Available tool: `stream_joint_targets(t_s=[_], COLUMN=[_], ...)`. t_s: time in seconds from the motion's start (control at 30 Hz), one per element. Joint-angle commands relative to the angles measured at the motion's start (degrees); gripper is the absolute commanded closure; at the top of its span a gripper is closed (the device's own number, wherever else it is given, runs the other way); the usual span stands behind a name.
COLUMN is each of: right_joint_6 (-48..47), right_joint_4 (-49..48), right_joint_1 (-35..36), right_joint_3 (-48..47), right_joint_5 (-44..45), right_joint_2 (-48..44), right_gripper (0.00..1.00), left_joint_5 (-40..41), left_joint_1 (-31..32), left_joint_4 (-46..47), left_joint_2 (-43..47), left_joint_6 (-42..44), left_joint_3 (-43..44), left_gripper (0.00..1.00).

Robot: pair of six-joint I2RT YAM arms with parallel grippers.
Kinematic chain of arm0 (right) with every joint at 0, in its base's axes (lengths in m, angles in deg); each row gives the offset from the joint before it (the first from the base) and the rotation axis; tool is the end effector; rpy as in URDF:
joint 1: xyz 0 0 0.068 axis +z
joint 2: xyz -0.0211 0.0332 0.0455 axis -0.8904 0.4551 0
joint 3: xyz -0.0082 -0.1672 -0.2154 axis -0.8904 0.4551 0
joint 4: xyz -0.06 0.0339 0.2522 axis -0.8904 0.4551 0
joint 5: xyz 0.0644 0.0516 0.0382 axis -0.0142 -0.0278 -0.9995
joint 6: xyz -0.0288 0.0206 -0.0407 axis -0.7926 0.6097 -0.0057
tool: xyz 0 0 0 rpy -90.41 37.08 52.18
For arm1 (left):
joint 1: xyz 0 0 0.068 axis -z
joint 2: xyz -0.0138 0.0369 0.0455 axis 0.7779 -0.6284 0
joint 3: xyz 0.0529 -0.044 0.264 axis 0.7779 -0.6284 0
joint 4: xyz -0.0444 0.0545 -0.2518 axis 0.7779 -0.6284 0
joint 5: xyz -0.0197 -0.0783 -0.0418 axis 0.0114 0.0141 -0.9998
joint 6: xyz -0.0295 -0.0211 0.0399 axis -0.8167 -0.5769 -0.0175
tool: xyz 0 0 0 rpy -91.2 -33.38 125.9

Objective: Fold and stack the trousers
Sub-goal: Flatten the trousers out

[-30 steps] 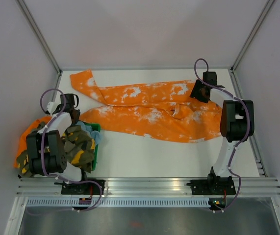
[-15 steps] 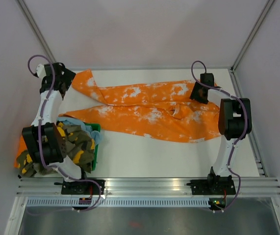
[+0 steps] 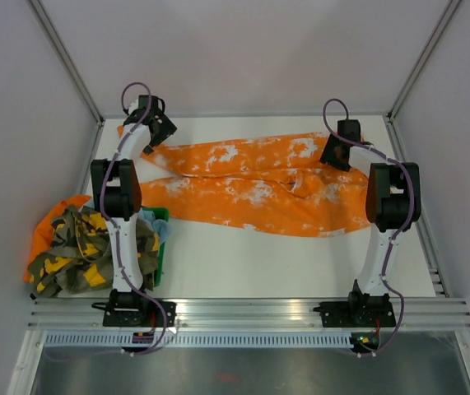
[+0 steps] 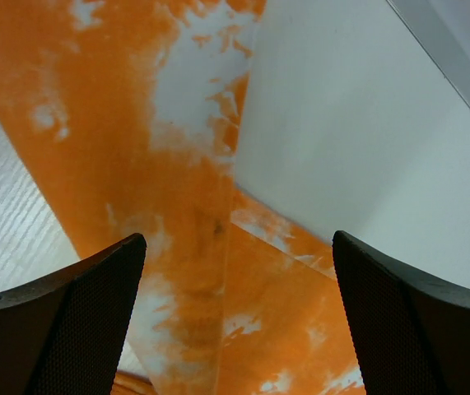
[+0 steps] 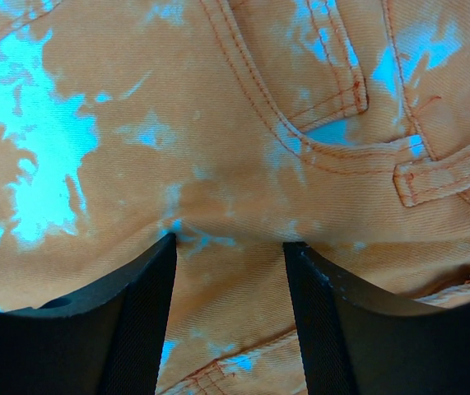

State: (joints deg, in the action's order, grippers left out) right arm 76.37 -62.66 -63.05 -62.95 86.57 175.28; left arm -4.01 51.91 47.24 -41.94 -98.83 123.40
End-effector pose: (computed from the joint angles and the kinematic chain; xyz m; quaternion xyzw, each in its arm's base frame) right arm 0.4547 -0.0053 0.1567 0.1983 0.9213 0.0044 0.3344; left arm 0.5165 -0.0003 0.2037 -0.3611 0.8637 -0.0331 0.3502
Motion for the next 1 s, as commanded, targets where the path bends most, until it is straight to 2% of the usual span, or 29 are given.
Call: stream_joint_targets(t_s=[0.0, 0.13, 0.23, 0.33, 0.47, 0.53, 0.6, 0.7, 0.83, 0.93, 0.97], right_joint_6=[0.5, 0.5, 0.5, 0.6, 0.7, 0.5, 0.3, 0.4, 0.6, 0.7, 0.6], right_joint_4=[-0.8, -3.1, -2.9, -3.0, -2.4, -2.1, -1.9, -1.5, -1.9, -2.0, -2.1], right_joint_1=[-0.8, -0.8, -0.8, -0.8, -0.7, -0.8, -0.7, -0.8, -0.8, -0.8, -0.8], right_joint_3=[3.0, 8.3, 8.8, 8.4, 8.2, 8.3, 8.4, 8.4, 8.7, 9.1, 9.2], right_joint_5=[-2.7, -3.4, -2.9, -3.7, -4.7, -4.6, -4.4, -4.5, -4.6, -5.0, -5.0], right_joint_2=[-1.3, -3.7, -4.0, -3.7, -3.3, -3.5, -4.0, -4.6, -5.3, -5.4, -5.4], right_gripper=[0.38, 0.38, 0.38, 0.38, 0.38, 0.38, 0.38, 0.38, 0.38, 0.38, 0.38], left_joint_5=[7.2, 10.1, 16.1, 16.9, 13.7, 9.5, 10.2, 9.4, 8.1, 5.4, 4.2], left_joint_1=[1.8, 2.1, 3.2, 3.5, 3.6, 3.6, 4.2, 3.9, 2.3, 0.6, 0.0], left_joint_4=[-6.0, -7.1, -10.7, -12.7, -11.8, -12.6, -16.8, -23.0, -24.9, -25.6, -25.9], left_joint_2=[-1.8, -4.0, -5.6, -7.8, -9.1, -10.3, -14.3, -18.6, -18.4, -18.4, -18.4], left_joint_6=[6.0, 8.5, 11.1, 12.4, 13.8, 15.9, 16.6, 16.5, 13.7, 12.3, 12.3], left_joint_3=[7.3, 8.1, 10.4, 12.6, 14.0, 16.3, 23.3, 29.3, 27.6, 26.5, 26.2], left_gripper=[0.0, 0.01, 0.02, 0.02, 0.03, 0.03, 0.06, 0.08, 0.09, 0.18, 0.26])
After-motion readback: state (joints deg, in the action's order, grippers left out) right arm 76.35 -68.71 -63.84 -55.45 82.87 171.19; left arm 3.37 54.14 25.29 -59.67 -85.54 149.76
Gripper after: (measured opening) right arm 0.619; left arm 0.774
